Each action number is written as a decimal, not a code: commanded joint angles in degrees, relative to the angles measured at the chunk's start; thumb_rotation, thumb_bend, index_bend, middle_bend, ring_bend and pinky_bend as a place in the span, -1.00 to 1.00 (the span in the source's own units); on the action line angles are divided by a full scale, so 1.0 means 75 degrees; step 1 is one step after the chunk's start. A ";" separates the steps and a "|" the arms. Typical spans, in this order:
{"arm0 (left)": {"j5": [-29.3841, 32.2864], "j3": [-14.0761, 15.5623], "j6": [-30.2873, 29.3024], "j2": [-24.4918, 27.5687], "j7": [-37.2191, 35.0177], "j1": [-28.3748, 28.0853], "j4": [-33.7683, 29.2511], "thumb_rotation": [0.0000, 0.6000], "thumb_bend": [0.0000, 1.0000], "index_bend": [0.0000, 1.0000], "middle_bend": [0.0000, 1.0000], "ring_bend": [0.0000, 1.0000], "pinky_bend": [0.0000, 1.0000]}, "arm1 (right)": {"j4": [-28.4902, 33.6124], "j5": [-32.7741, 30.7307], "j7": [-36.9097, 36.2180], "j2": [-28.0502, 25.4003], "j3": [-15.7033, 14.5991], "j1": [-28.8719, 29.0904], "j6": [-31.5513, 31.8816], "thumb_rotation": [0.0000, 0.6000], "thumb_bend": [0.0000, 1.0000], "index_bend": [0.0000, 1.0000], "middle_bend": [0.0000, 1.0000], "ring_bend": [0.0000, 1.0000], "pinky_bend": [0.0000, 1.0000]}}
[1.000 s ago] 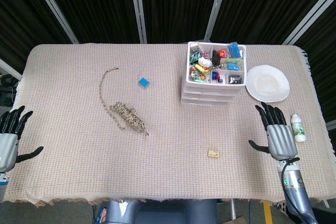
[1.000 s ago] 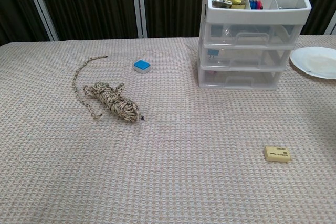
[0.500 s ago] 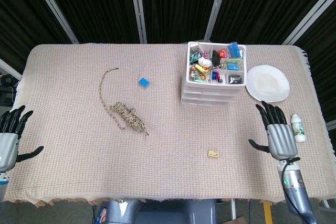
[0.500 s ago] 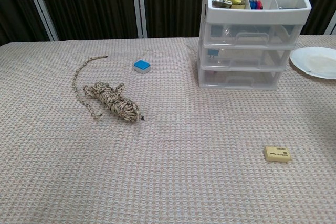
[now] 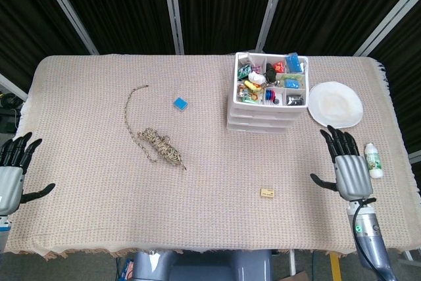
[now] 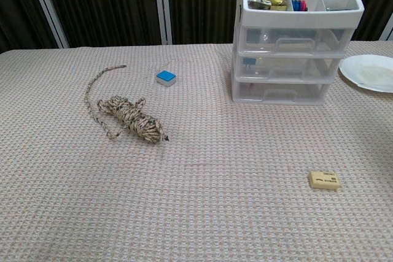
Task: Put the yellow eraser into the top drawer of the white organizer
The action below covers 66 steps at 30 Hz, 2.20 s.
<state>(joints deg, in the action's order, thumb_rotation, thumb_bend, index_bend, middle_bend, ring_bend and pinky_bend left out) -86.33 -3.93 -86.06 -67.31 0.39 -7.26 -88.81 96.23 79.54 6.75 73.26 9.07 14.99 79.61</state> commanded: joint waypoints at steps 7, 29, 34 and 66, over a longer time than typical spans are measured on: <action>-0.0022 -0.0005 -0.0047 -0.0018 -0.0012 0.0009 0.0015 1.00 -1.00 -0.82 -1.00 -1.00 -1.00 | 0.0864 0.0122 -0.1389 -0.0080 0.0307 -0.0091 0.0321 1.00 -0.81 -0.71 -0.14 -0.18 -0.16; -0.0153 0.0009 -0.0120 -0.0043 -0.0214 -0.0005 0.0120 1.00 -1.00 -0.83 -1.00 -1.00 -1.00 | 0.3323 -0.4581 -0.3802 -0.0664 0.1636 0.1181 -0.3094 1.00 -0.66 -0.70 0.66 0.58 0.37; -0.0181 0.0012 -0.0146 -0.0059 -0.0245 -0.0005 0.0162 1.00 -1.00 -0.84 -1.00 -1.00 -1.00 | 0.3287 -0.5248 -0.3783 -0.0379 0.1835 0.1437 -0.2927 1.00 -0.66 -0.69 0.66 0.58 0.37; -0.0051 -0.0011 -0.0064 -0.0052 -0.0184 -0.0015 0.0102 1.00 -1.00 -0.84 -1.00 -1.00 -1.00 | 0.1263 -0.8097 -0.3756 0.1443 0.2763 0.2943 -0.3161 1.00 -0.61 -0.67 0.66 0.58 0.37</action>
<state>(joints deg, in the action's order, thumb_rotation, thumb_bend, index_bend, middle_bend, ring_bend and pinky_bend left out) -86.73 -4.01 -86.56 -67.71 -1.01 -7.37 -88.03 106.43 19.38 -21.58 83.66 29.35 36.63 56.26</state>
